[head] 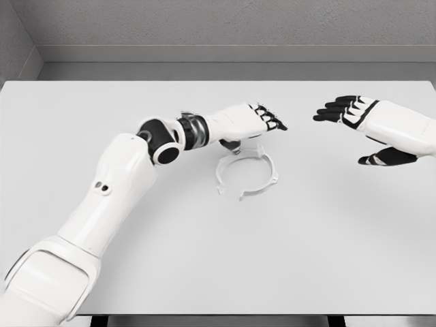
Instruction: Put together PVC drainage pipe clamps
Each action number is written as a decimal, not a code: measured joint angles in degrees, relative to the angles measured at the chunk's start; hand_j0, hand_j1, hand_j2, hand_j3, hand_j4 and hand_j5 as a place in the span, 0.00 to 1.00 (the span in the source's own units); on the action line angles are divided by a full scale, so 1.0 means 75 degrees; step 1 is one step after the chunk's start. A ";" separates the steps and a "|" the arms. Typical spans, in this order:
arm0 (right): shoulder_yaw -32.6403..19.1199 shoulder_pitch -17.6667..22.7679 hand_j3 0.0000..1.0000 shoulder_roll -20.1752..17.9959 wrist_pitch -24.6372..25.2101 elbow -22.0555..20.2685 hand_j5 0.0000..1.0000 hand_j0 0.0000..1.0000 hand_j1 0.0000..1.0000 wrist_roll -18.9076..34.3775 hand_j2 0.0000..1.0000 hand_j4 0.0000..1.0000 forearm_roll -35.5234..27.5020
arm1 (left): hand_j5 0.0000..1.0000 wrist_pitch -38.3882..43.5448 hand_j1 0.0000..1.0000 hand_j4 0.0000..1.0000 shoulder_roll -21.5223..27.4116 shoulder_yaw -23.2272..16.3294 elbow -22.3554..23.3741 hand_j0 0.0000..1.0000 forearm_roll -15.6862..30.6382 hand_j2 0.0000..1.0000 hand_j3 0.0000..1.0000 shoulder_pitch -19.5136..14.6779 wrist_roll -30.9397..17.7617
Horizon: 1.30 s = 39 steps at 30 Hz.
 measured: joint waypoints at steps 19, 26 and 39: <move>-0.0037 0.0059 1.00 -0.0228 -0.0082 0.0000 1.00 1.00 1.00 0.0022 1.00 1.00 -0.0003 | 1.00 -0.0298 1.00 1.00 0.0435 0.0448 -0.1648 1.00 0.0102 1.00 1.00 0.0738 -0.0096; -0.0039 0.0047 1.00 -0.0170 -0.0044 0.0000 1.00 1.00 1.00 0.0028 1.00 1.00 -0.0014 | 1.00 -0.0481 1.00 1.00 0.0427 0.0337 -0.1683 1.00 0.0059 1.00 1.00 0.0773 -0.0098; -0.0039 0.0047 1.00 -0.0162 -0.0047 0.0000 1.00 1.00 1.00 0.0029 1.00 1.00 -0.0013 | 1.00 -0.0502 1.00 1.00 0.0435 0.0019 -0.1077 1.00 0.0040 1.00 1.00 0.0715 -0.0099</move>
